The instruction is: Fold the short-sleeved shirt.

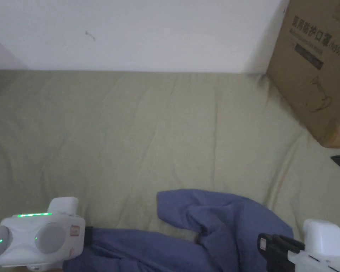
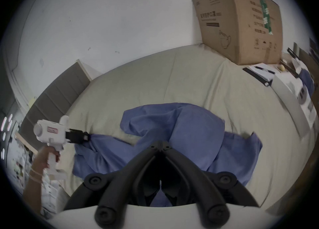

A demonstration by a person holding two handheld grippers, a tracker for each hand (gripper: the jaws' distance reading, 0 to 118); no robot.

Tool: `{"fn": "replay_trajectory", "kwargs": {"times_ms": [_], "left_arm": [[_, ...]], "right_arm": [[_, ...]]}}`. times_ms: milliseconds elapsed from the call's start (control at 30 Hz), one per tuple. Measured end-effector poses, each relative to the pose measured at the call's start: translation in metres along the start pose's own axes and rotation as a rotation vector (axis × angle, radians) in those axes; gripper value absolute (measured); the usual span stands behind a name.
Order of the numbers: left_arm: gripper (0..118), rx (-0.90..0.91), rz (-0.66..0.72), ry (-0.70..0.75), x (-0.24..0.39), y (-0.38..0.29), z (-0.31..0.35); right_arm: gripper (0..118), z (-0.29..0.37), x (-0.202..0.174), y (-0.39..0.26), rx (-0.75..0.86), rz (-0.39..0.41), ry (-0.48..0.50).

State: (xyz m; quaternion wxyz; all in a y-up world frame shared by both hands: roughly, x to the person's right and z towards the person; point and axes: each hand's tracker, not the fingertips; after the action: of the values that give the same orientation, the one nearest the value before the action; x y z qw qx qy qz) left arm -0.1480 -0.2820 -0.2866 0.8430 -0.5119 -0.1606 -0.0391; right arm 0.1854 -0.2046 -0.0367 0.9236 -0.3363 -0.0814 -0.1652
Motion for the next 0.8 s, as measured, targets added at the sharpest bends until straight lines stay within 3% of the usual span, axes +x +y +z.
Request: {"fn": "replay_trajectory", "kwargs": {"times_ms": [100,133,233,267,367,433,533,567,633,667,700,733,800], "left_arm": [[5,0.017,0.010,-0.017,-0.002,0.000,0.013],[5,0.026,0.002,-0.018,0.000,-0.001,0.019],[5,0.048,-0.028,-0.023,0.001,-0.002,0.035],[5,0.053,-0.035,-0.030,0.001,-0.003,0.041],[5,0.074,-0.036,-0.036,-0.003,-0.004,0.053],[5,0.080,-0.030,-0.044,-0.006,-0.003,0.059],[5,0.085,-0.023,-0.056,-0.010,-0.003,0.067],[5,0.086,-0.027,-0.052,-0.010,-0.004,0.069],[5,0.086,-0.047,-0.034,-0.009,-0.004,0.073],[5,0.087,-0.050,-0.034,-0.009,-0.004,0.075],[5,0.088,-0.049,-0.034,-0.009,-0.004,0.078],[5,0.092,-0.045,-0.036,-0.010,-0.004,0.080],[5,0.100,-0.040,-0.031,-0.011,-0.004,0.087]], "right_arm": [[2,-0.033,0.006,0.029,-0.085,0.226,-0.070],[11,-0.046,0.009,0.038,-0.086,0.268,-0.076],[94,-0.090,0.025,0.064,-0.175,0.285,0.002],[105,-0.105,0.029,0.071,-0.211,0.298,0.008],[101,-0.154,0.046,0.089,-0.275,0.397,-0.052],[96,-0.181,0.054,0.098,-0.307,0.407,-0.036],[76,-0.212,0.066,0.099,-0.429,0.385,-0.017],[64,-0.220,0.067,0.094,-0.456,0.410,-0.003],[55,-0.223,0.060,0.082,-0.438,0.456,-0.010],[35,-0.222,0.057,0.082,-0.442,0.453,-0.037],[1,-0.218,0.055,0.087,-0.455,0.420,-0.045],[0,-0.214,0.053,0.092,-0.432,0.395,-0.108],[0,-0.211,0.056,0.093,-0.432,0.387,-0.073]]}}
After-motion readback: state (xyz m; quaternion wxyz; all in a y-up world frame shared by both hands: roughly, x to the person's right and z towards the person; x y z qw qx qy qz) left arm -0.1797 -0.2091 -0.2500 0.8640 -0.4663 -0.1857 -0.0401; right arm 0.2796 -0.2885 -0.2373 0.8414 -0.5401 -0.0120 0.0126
